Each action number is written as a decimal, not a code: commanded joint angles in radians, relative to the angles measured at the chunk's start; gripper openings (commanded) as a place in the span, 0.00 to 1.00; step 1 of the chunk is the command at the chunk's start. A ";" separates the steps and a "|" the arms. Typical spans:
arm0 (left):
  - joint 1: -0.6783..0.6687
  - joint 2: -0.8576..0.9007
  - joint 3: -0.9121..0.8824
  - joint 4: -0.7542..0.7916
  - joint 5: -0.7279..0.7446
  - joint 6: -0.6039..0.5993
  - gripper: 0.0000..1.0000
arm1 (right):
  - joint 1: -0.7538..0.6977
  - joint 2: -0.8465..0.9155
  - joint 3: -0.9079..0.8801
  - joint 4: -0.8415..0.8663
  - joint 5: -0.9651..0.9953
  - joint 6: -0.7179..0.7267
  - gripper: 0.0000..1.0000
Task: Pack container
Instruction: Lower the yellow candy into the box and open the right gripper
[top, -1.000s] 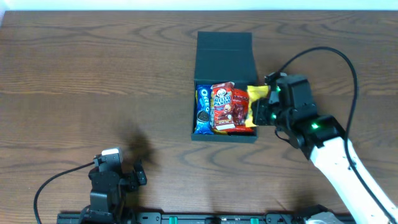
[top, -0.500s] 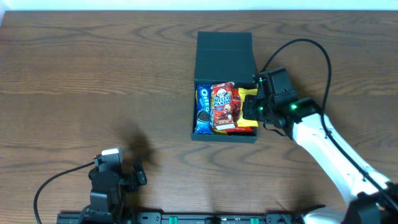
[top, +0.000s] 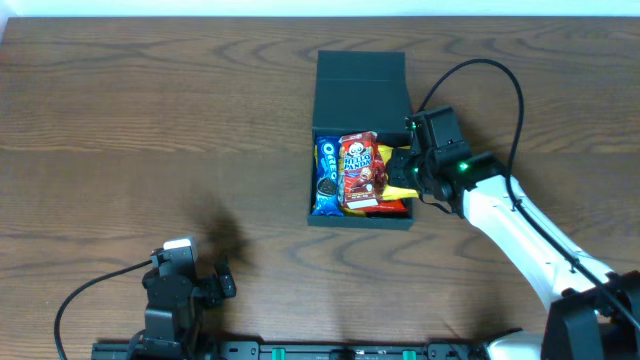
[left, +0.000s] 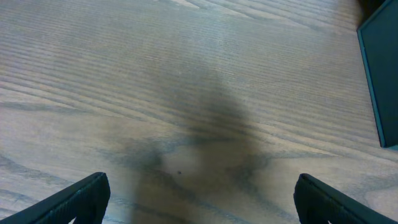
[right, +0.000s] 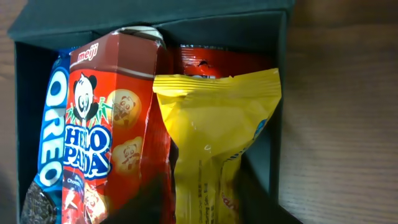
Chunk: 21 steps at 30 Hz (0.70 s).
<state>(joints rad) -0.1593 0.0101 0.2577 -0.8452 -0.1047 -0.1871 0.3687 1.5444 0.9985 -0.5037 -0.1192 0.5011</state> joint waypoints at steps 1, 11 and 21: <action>-0.002 -0.006 0.000 -0.068 -0.003 0.004 0.95 | 0.004 0.001 0.019 0.003 0.011 0.003 0.70; -0.002 -0.006 0.000 -0.068 -0.003 0.004 0.95 | 0.005 0.000 0.021 0.049 -0.127 0.026 0.99; -0.002 -0.006 0.000 -0.068 -0.003 0.004 0.95 | 0.026 0.000 0.032 0.068 -0.188 0.054 0.99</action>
<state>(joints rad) -0.1593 0.0101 0.2577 -0.8452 -0.1047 -0.1867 0.3756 1.5444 1.0069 -0.4370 -0.2855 0.5217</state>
